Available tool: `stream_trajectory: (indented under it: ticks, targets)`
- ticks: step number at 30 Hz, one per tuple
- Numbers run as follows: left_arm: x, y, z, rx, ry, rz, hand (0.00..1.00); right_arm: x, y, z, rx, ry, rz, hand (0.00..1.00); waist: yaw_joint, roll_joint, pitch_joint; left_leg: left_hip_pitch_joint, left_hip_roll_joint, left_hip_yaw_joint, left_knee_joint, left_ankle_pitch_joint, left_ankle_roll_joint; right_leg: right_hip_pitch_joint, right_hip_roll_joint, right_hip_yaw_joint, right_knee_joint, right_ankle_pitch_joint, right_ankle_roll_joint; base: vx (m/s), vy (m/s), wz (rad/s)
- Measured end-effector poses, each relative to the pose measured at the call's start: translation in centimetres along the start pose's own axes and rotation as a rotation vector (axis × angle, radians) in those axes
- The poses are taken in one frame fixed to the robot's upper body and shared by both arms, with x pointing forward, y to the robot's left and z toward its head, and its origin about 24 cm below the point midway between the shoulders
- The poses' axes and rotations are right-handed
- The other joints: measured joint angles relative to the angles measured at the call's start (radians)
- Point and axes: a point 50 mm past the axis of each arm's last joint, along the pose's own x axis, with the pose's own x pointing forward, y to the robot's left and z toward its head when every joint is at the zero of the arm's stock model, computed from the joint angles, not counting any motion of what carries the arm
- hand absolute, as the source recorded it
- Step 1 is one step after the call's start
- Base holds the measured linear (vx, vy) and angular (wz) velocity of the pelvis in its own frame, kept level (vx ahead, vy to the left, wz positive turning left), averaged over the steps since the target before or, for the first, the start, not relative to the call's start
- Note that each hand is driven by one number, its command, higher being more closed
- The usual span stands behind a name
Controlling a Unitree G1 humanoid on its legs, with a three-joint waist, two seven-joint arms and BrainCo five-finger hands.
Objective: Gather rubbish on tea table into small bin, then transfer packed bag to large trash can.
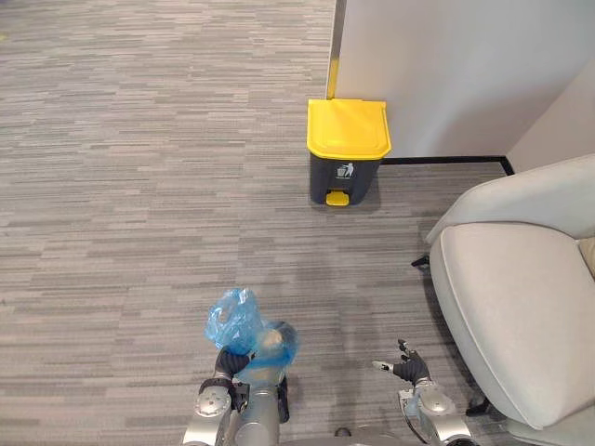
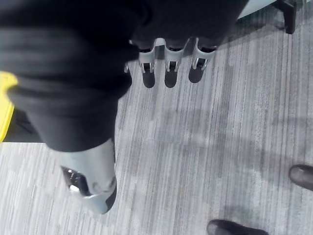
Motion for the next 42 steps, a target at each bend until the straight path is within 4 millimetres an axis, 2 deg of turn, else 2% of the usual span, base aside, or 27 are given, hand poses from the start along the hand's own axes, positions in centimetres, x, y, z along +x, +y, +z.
stream_trajectory:
  ticks: [1,3,5,7,9,10,11,12,14,15,16,18,19,21,22,24,25,26,27,28,29,30,33,36,38,41,42]
  targets:
    - [-0.1,0.2,-0.1,0.002,0.003,0.014,1.00,0.0,0.2,0.1,0.001,-0.003,0.006,0.00,-0.007,0.003,0.001,0.056,-0.002,-0.004,-0.006,-0.020,0.008,-0.040,-0.010,-0.022,0.084,-0.013,-0.027,0.47,0.092,0.13]
    - [-0.1,1.2,-0.3,0.027,0.009,0.033,1.00,0.3,0.4,0.9,-0.001,-0.027,0.008,0.00,-0.020,0.009,0.004,0.134,0.003,-0.021,-0.057,-0.023,0.011,-0.121,-0.010,-0.087,0.080,-0.040,-0.074,0.48,0.053,0.14]
    - [0.0,1.5,-0.1,0.034,0.003,0.038,1.00,0.4,0.1,1.3,-0.010,-0.039,0.003,0.00,-0.022,0.023,0.014,0.194,0.024,-0.032,-0.102,-0.024,0.010,-0.172,0.018,-0.136,-0.051,-0.040,-0.076,0.42,-0.019,0.21]
    - [0.2,1.4,0.2,0.032,-0.005,0.035,1.00,0.5,-0.4,1.4,-0.020,-0.042,-0.006,0.00,-0.028,0.033,0.020,0.242,0.044,-0.047,-0.129,-0.025,0.006,-0.216,0.043,-0.174,-0.216,-0.019,-0.099,0.44,-0.071,0.32]
    - [0.1,1.7,0.2,0.039,-0.005,0.039,1.00,0.4,-0.4,1.1,-0.022,-0.032,-0.007,0.00,-0.048,0.036,0.023,0.294,0.057,-0.058,-0.151,-0.048,-0.043,-0.233,0.070,-0.218,-0.462,0.115,-0.123,0.51,-0.139,0.42]
    - [0.1,2.2,0.2,0.052,-0.005,0.047,1.00,0.3,-0.4,0.7,-0.023,-0.023,-0.005,0.00,-0.048,-0.004,0.020,0.330,0.041,-0.064,-0.150,-0.084,-0.098,-0.233,0.072,-0.208,-0.564,0.286,-0.173,0.51,-0.163,0.26]
    - [0.3,1.8,0.1,0.043,0.004,0.042,1.00,0.2,-0.7,0.4,-0.030,-0.010,-0.012,0.00,-0.050,0.010,0.028,0.351,0.050,-0.074,-0.148,-0.108,-0.118,-0.236,0.077,-0.193,-0.517,0.301,-0.190,0.41,-0.137,0.03]
    - [0.3,1.7,0.0,0.040,0.012,0.039,1.00,0.4,-1.1,0.4,-0.037,-0.004,-0.019,0.00,-0.047,0.033,0.022,0.355,0.079,-0.085,-0.145,-0.110,-0.119,-0.246,0.090,-0.209,-0.484,0.271,-0.205,0.46,-0.193,0.05]
    - [0.4,1.1,0.1,0.035,0.009,0.025,1.00,0.4,-1.3,0.6,-0.029,-0.011,-0.029,0.00,-0.067,0.045,0.016,0.282,0.121,-0.111,0.031,-0.087,-0.159,-0.223,0.110,-0.241,-0.478,0.187,-0.206,0.53,-0.253,0.16]
    - [0.4,1.1,0.1,0.031,0.009,0.024,1.00,0.4,-1.3,0.6,-0.029,-0.009,-0.028,0.00,-0.069,0.045,0.017,0.268,0.131,-0.113,0.068,-0.082,-0.168,-0.212,0.116,-0.244,-0.483,0.183,-0.209,0.46,-0.222,0.12]
    - [0.2,0.6,-0.3,0.011,0.020,0.019,1.00,0.2,-0.9,0.4,-0.023,-0.007,-0.021,0.00,-0.067,0.059,0.025,0.160,0.214,-0.115,0.396,0.012,-0.237,-0.095,0.168,-0.253,-0.549,0.161,-0.224,0.48,-0.180,-0.06]
    - [-0.1,0.2,-0.4,-0.006,0.020,0.014,1.00,-0.1,-0.4,0.7,0.002,-0.028,-0.017,0.00,-0.052,0.056,0.025,0.066,0.278,-0.090,0.642,-0.008,-0.216,0.012,0.206,-0.236,-0.611,0.146,-0.234,0.50,-0.131,-0.32]
    - [-0.1,-0.1,-0.3,-0.013,0.015,0.009,1.00,-0.3,-0.3,0.6,0.019,-0.029,-0.019,0.00,-0.040,0.046,0.021,0.017,0.288,-0.070,0.675,-0.018,-0.199,0.051,0.210,-0.219,-0.638,0.142,-0.234,0.38,-0.065,-0.53]
    - [0.0,-0.6,-0.1,-0.024,0.005,-0.006,1.00,-0.2,-0.1,0.8,0.033,-0.036,-0.018,0.00,-0.017,0.035,0.014,-0.061,0.284,-0.044,0.606,-0.042,-0.158,0.102,0.206,-0.187,-0.686,0.144,-0.229,0.31,-0.025,-0.45]
    - [0.0,-0.8,0.0,-0.028,0.003,-0.015,1.00,-0.1,-0.3,1.0,0.049,-0.037,-0.027,0.00,-0.017,0.038,0.015,-0.103,0.278,-0.048,0.496,-0.051,-0.143,0.135,0.203,-0.175,-0.714,0.145,-0.226,0.33,0.044,-0.28]
    - [0.1,-0.9,0.2,-0.029,-0.001,-0.020,1.00,0.0,-0.5,1.1,0.086,-0.037,-0.046,0.00,-0.016,0.034,0.019,-0.124,0.229,-0.067,0.220,-0.043,-0.150,0.188,0.177,-0.150,-0.752,0.142,-0.195,0.35,0.111,-0.30]
    - [0.1,-1.0,0.2,-0.030,-0.001,-0.022,1.00,0.0,-0.6,1.1,0.086,-0.035,-0.051,0.00,-0.017,0.035,0.018,-0.123,0.209,-0.083,0.139,-0.030,-0.163,0.200,0.169,-0.142,-0.760,0.138,-0.184,0.31,0.176,-0.34]
    - [0.1,-1.2,0.2,-0.033,-0.001,-0.025,1.00,0.0,-1.1,0.7,0.089,-0.023,-0.066,0.00,-0.017,0.046,0.016,-0.120,0.180,-0.124,0.000,0.005,-0.182,0.213,0.159,-0.123,-0.760,0.123,-0.156,0.28,0.240,-0.47]
    - [0.0,-1.3,0.0,-0.038,0.008,-0.027,1.00,0.0,-1.4,0.1,0.079,0.002,-0.071,0.00,-0.012,0.066,0.008,-0.109,0.174,-0.154,-0.046,0.093,-0.184,0.215,0.159,-0.092,-0.751,0.099,-0.125,0.28,0.279,-0.63]
    - [0.0,-1.3,-0.2,-0.038,0.015,-0.026,1.00,0.0,-1.4,-0.1,0.076,0.013,-0.071,0.00,-0.004,0.069,0.007,-0.097,0.167,-0.157,-0.046,0.136,-0.178,0.216,0.157,-0.071,-0.740,0.088,-0.111,0.29,0.311,-0.84]
    - [-0.1,-1.2,-0.4,-0.036,0.025,-0.023,1.00,-0.1,-1.1,-0.3,0.077,0.022,-0.059,0.00,0.010,0.053,0.003,-0.082,0.147,-0.136,-0.027,0.143,-0.140,0.217,0.134,-0.036,-0.722,0.066,-0.088,0.38,0.353,-0.63]
    - [-0.1,-0.8,-0.5,-0.022,0.026,-0.017,1.00,-0.2,-0.7,-0.4,0.087,0.026,-0.052,0.00,0.004,0.025,-0.009,-0.082,0.117,-0.114,-0.017,0.114,-0.125,0.208,0.094,-0.021,-0.701,0.044,-0.066,0.32,0.284,-0.47]
    - [-0.1,-0.8,-0.6,-0.019,0.030,-0.019,1.00,0.0,-0.7,0.0,0.083,0.019,-0.050,0.00,0.011,0.010,-0.012,-0.039,0.066,-0.042,0.004,0.049,-0.073,0.160,0.028,0.042,-0.556,0.009,-0.031,0.30,0.235,-0.44]
    - [-0.3,0.1,-1.2,0.002,0.048,-0.004,1.00,0.1,-0.3,0.4,0.089,0.008,-0.037,0.00,0.008,0.008,-0.012,0.048,0.038,0.004,-0.027,0.027,-0.044,0.084,-0.014,0.069,-0.327,0.024,-0.019,0.31,0.183,-0.33]
    - [-0.2,1.0,-1.1,0.025,0.044,0.025,1.00,0.5,0.3,1.1,0.067,-0.006,-0.011,0.00,0.004,0.012,-0.011,0.115,0.044,0.010,-0.066,0.019,-0.031,0.019,-0.034,0.012,-0.193,0.008,-0.033,0.25,0.068,-0.14]
    - [-0.2,2.2,-1.1,0.032,0.045,0.050,1.00,0.9,0.6,2.1,0.037,-0.030,0.006,0.00,0.004,0.024,-0.008,0.161,0.078,0.014,-0.108,0.021,-0.034,-0.052,-0.022,-0.116,-0.232,-0.016,-0.068,0.20,-0.032,-0.10]
    - [-0.2,2.2,-1.2,0.028,0.052,0.053,1.00,1.0,0.6,2.5,0.015,-0.043,0.012,0.00,0.001,0.024,-0.009,0.174,0.090,0.014,-0.106,0.021,-0.040,-0.076,0.002,-0.126,-0.326,-0.002,-0.074,0.18,-0.102,-0.02]
